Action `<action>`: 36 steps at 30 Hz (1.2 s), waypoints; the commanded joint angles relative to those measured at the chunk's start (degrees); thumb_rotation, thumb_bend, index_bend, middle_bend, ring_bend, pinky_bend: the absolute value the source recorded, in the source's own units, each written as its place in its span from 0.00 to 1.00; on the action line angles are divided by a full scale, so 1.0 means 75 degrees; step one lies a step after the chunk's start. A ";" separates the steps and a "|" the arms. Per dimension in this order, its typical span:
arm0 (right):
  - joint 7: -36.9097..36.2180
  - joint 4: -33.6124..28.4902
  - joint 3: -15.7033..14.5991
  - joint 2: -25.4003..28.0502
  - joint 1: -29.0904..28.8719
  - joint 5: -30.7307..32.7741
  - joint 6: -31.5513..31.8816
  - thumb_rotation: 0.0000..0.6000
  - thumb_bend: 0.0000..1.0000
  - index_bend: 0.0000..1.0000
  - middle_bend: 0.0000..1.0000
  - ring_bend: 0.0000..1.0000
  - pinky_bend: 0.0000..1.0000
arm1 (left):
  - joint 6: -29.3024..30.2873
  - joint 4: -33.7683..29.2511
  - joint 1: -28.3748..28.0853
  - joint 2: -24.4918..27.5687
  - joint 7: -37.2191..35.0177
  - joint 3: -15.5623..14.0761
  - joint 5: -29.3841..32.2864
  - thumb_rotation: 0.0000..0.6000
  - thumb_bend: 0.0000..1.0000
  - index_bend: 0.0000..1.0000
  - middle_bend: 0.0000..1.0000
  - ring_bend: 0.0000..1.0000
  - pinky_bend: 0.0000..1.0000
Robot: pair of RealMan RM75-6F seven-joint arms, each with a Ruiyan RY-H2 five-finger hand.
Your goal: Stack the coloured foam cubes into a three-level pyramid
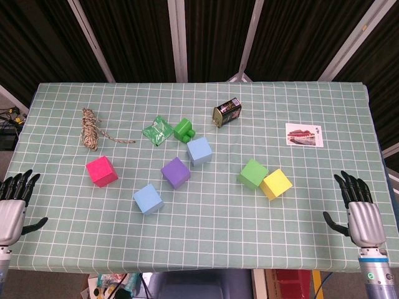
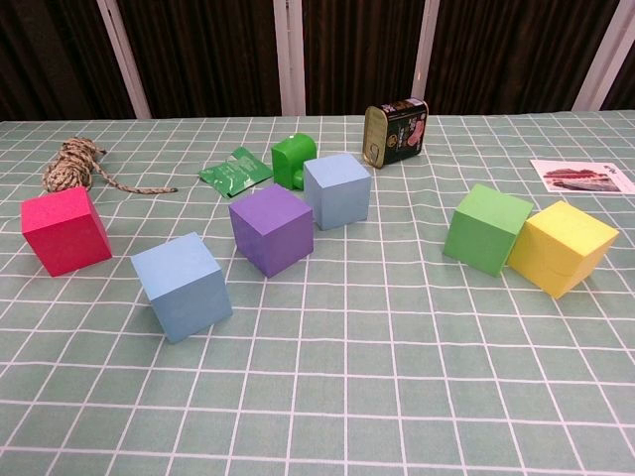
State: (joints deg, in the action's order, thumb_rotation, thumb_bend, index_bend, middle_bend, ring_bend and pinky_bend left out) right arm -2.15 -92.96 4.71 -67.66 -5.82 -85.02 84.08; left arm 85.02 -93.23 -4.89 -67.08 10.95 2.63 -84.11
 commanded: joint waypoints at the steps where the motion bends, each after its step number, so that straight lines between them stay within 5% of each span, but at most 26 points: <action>1: 0.0012 -0.0004 -0.0007 0.0000 -0.0008 0.0004 -0.0023 1.00 0.31 0.00 0.00 0.00 0.00 | -0.0068 -0.0008 -0.0023 0.0013 0.0021 -0.0001 0.0045 1.00 0.00 0.00 0.00 0.00 0.00; 36: -0.0112 -0.0067 -0.0048 0.0073 -0.0009 0.0045 -0.0146 1.00 0.31 0.00 0.00 0.00 0.00 | -0.0354 -0.0296 -0.0138 0.0200 0.0213 -0.0092 0.0108 1.00 0.01 0.00 0.00 0.00 0.00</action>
State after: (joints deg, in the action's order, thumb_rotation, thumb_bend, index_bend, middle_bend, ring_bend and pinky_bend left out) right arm -2.99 -93.46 4.35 -67.11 -5.89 -84.69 82.99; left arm 82.44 -95.38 -5.83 -65.62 12.44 1.93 -83.23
